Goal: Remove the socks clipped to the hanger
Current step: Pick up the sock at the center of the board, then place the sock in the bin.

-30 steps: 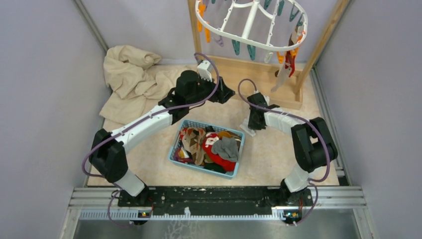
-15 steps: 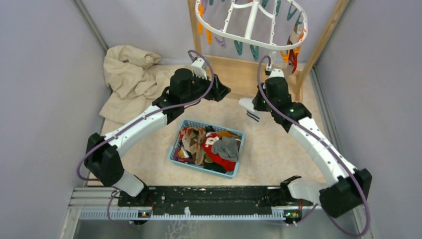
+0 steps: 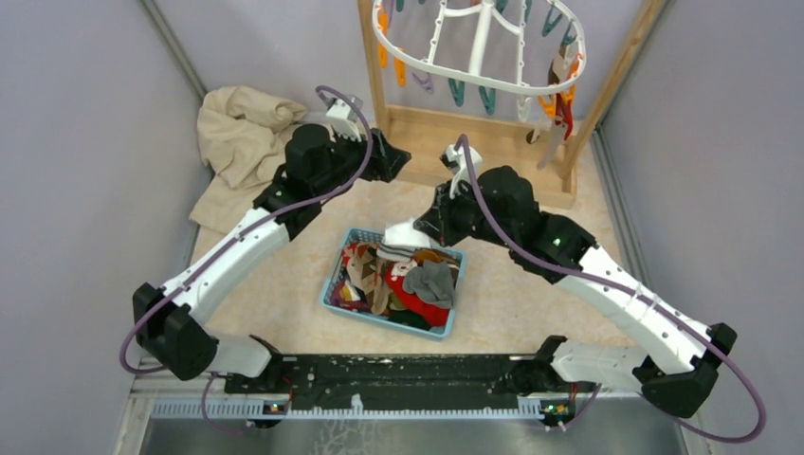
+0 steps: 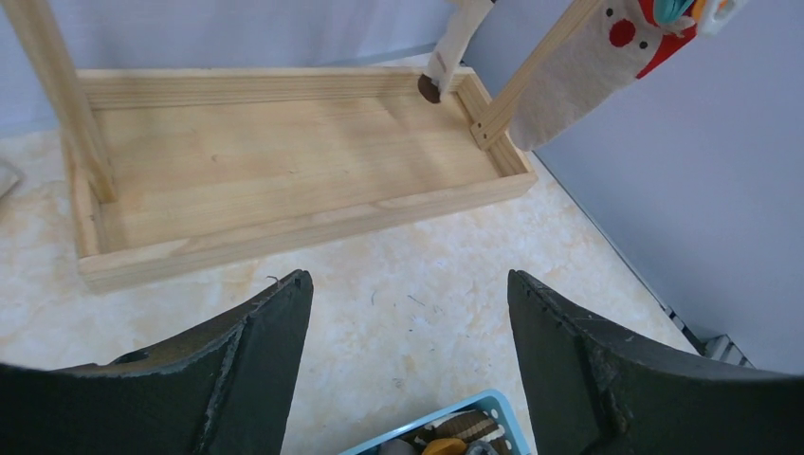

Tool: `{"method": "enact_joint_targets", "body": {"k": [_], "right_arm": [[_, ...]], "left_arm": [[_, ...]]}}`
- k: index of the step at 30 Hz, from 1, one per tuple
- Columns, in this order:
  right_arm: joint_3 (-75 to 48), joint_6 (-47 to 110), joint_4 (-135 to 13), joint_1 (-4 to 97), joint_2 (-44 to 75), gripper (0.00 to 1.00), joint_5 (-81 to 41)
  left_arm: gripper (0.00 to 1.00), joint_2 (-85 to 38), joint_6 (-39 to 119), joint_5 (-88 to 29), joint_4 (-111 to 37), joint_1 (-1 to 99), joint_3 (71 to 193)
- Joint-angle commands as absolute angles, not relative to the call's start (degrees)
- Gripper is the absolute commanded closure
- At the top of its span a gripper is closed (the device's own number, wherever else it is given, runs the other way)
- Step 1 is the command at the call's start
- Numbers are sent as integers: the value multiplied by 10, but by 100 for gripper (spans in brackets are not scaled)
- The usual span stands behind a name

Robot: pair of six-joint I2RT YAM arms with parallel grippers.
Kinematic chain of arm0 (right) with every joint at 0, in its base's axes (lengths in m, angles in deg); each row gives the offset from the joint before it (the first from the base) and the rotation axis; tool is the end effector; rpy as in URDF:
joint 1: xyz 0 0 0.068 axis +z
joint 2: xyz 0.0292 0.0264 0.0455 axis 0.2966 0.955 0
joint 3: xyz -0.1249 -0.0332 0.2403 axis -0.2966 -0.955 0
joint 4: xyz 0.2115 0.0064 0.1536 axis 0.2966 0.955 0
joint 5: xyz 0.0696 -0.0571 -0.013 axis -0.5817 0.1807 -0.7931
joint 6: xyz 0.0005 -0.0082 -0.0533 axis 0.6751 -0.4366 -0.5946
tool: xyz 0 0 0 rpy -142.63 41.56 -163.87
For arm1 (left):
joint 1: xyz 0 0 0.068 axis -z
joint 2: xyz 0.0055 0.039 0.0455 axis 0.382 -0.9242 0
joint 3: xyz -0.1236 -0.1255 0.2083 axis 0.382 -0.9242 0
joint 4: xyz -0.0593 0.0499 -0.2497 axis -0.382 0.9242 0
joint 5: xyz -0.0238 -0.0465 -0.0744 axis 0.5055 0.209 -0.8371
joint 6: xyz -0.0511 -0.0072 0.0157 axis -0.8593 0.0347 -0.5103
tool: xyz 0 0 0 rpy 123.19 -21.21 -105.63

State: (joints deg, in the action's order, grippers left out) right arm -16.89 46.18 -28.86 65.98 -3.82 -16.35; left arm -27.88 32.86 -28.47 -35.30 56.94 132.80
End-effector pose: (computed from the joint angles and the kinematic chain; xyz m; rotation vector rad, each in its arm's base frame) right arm 0.1474 0.1717 0.4098 -0.5327 1.9816 0.8535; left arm 0.2721 -0.1923 0.3907 0.3344 1.7188 -0.8012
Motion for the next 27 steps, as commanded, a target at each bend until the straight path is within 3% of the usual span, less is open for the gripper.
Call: {"method": "enact_joint_targets", "body": {"k": [1, 5, 8, 14, 20, 27], "right_arm": [[-204, 483, -340, 682, -28, 100, -174], [-274, 493, -369, 690, -19, 98, -173], [-303, 485, -372, 691, -4, 61, -194], [-250, 446, -322, 690, -21, 32, -91], [-169, 425, -297, 656, -33, 30, 23], [-100, 383, -320, 521, -58, 30, 110]], "left_arm": [[19, -254, 340, -272, -328, 554, 1315], [19, -247, 340, -272, -326, 552, 1303], [19, -248, 337, -274, -330, 552, 1295], [19, -255, 334, -278, -334, 552, 1292], [19, -258, 331, -281, -338, 552, 1288], [18, -262, 329, -288, -337, 552, 1289]]}}
